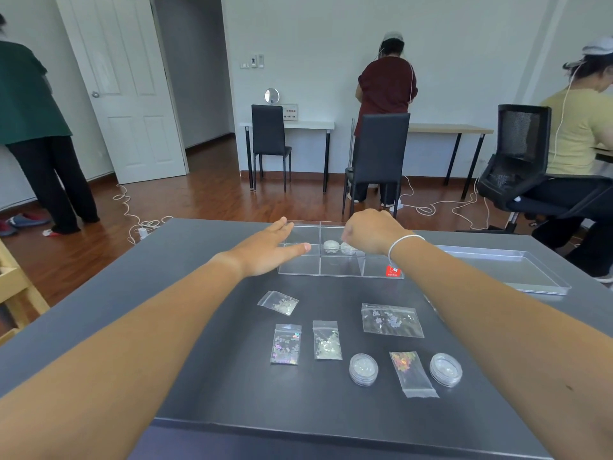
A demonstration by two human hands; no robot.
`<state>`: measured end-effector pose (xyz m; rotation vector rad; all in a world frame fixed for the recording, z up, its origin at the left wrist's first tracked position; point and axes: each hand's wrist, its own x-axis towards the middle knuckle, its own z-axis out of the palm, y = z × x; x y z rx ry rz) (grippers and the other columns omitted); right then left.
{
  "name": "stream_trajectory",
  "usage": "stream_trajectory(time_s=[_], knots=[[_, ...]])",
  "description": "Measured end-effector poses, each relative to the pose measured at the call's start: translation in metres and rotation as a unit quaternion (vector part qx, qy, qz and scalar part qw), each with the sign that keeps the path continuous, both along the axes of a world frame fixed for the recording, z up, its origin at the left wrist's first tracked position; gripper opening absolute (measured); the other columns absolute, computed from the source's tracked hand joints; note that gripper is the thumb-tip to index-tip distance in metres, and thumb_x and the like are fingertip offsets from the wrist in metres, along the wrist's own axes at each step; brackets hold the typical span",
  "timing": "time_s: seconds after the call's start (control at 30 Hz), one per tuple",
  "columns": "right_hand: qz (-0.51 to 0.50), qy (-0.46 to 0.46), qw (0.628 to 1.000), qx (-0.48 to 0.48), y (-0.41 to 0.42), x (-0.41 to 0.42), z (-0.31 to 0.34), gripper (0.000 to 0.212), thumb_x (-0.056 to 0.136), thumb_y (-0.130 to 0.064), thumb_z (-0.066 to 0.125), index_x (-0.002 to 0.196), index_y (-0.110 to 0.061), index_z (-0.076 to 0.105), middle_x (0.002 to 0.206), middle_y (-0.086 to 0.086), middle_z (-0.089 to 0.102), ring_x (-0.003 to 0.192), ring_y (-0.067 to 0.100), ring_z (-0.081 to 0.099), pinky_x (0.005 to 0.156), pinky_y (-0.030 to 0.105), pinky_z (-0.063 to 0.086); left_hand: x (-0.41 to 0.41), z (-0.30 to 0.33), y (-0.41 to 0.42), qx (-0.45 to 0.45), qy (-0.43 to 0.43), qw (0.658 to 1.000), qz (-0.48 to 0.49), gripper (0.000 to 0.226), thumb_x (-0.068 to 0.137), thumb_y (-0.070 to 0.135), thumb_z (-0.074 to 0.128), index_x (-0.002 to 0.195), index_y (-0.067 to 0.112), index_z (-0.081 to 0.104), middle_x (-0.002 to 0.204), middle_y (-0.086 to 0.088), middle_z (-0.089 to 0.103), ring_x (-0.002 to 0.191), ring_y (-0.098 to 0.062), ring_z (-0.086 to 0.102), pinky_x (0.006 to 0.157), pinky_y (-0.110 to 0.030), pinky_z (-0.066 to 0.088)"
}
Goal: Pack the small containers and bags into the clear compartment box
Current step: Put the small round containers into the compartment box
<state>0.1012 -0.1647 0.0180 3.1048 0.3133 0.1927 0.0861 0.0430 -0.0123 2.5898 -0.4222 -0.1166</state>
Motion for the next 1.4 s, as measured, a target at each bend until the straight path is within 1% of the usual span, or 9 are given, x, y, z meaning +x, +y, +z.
stream_trajectory(time_s=[0.07, 0.2, 0.4, 0.63, 0.77, 0.93, 1.03, 1.27, 1.4], knots=[[0.023, -0.036, 0.998, 0.037, -0.004, -0.007, 0.003, 0.028, 0.086, -0.009, 0.042, 0.083, -0.012, 0.07, 0.096, 0.009, 0.07, 0.091, 0.031, 0.056, 0.094, 0.041, 0.043, 0.0, 0.002, 0.0, 0.004, 0.006, 1.0, 0.001, 0.079, 0.081, 0.068, 0.037, 0.147, 0.03, 0.012, 0.157, 0.017, -0.005, 0.144, -0.012, 0.012, 0.116, -0.038, 0.011], [0.086, -0.07, 0.974, 0.197, -0.015, -0.035, 0.011, 0.025, 0.089, -0.015, 0.049, 0.101, -0.017, 0.072, 0.114, 0.001, 0.068, 0.104, 0.022, 0.059, 0.095, 0.035, 0.045, -0.001, 0.004, 0.0, -0.003, 0.016, 1.0, 0.001, 0.075, 0.081, 0.067, 0.039, 0.145, 0.034, 0.015, 0.157, 0.016, -0.004, 0.144, -0.014, 0.013, 0.117, -0.041, 0.011], [0.136, -0.056, 0.942, 0.301, -0.04, -0.098, 0.002, 0.014, 0.085, -0.021, 0.062, 0.092, -0.028, 0.072, 0.086, -0.018, 0.063, 0.072, -0.004, 0.052, 0.067, 0.002, 0.036, -0.01, 0.005, -0.001, -0.021, -0.037, 0.999, -0.009, 0.071, 0.083, 0.062, 0.042, 0.144, 0.035, 0.019, 0.157, 0.013, 0.0, 0.145, -0.011, 0.005, 0.114, -0.034, 0.008], [0.141, 0.02, 0.936, 0.322, -0.058, -0.163, -0.024, 0.012, 0.082, -0.024, 0.067, 0.093, -0.028, 0.071, 0.083, -0.025, 0.06, 0.073, 0.005, 0.055, 0.065, 0.004, 0.039, -0.058, 0.013, -0.021, -0.059, -0.166, 0.982, -0.074, 0.055, 0.083, 0.054, 0.051, 0.134, 0.04, 0.04, 0.153, 0.013, 0.023, 0.141, -0.012, 0.017, 0.11, -0.03, 0.013], [0.125, 0.023, 0.935, 0.332, -0.068, -0.185, -0.034, 0.013, 0.08, -0.029, 0.068, 0.093, -0.029, 0.07, 0.096, -0.01, 0.065, 0.079, 0.015, 0.057, 0.07, 0.014, 0.041, -0.093, 0.013, -0.03, -0.022, -0.271, 0.958, -0.092, 0.05, 0.078, 0.054, 0.049, 0.126, 0.038, 0.052, 0.142, 0.012, 0.039, 0.133, -0.014, 0.03, 0.113, -0.041, 0.017], [0.116, 0.017, 0.94, 0.321, -0.079, -0.201, -0.039, 0.019, 0.079, -0.027, 0.07, 0.098, -0.029, 0.069, 0.095, -0.007, 0.061, 0.084, 0.011, 0.051, 0.067, 0.004, 0.035, -0.124, -0.001, -0.039, -0.073, -0.156, 0.972, -0.159, 0.039, 0.082, 0.046, 0.059, 0.12, 0.043, 0.054, 0.122, 0.023, 0.046, 0.12, 0.001, 0.037, 0.098, -0.018, 0.028], [0.105, 0.016, 0.945, 0.309, -0.082, -0.205, -0.041, 0.02, 0.079, -0.029, 0.07, 0.099, -0.031, 0.069, 0.099, -0.006, 0.062, 0.081, 0.01, 0.05, 0.064, 0.003, 0.035, -0.136, -0.009, -0.044, -0.059, -0.109, 0.974, -0.188, 0.037, 0.078, 0.051, 0.06, 0.114, 0.044, 0.058, 0.111, 0.022, 0.053, 0.112, 0.002, 0.045, 0.096, -0.021, 0.037], [0.09, 0.022, 0.951, 0.293, -0.084, -0.207, -0.047, 0.018, 0.081, -0.023, 0.068, 0.098, -0.028, 0.07, 0.098, -0.007, 0.062, 0.082, 0.017, 0.053, 0.07, 0.015, 0.04, -0.152, -0.019, -0.051, -0.005, -0.101, 0.975, -0.199, 0.036, 0.076, 0.045, 0.066, 0.111, 0.039, 0.063, 0.097, 0.022, 0.055, 0.098, 0.001, 0.045, 0.08, -0.005, 0.031], [0.093, 0.018, 0.947, 0.306, -0.082, -0.206, -0.047, 0.018, 0.08, -0.02, 0.069, 0.097, -0.025, 0.071, 0.089, -0.013, 0.06, 0.071, 0.006, 0.049, 0.063, 0.006, 0.038, -0.153, -0.018, -0.053, -0.009, -0.108, 0.976, -0.189, 0.032, 0.077, 0.039, 0.067, 0.109, 0.036, 0.065, 0.09, 0.022, 0.054, 0.096, -0.003, 0.046, 0.08, -0.006, 0.032]])
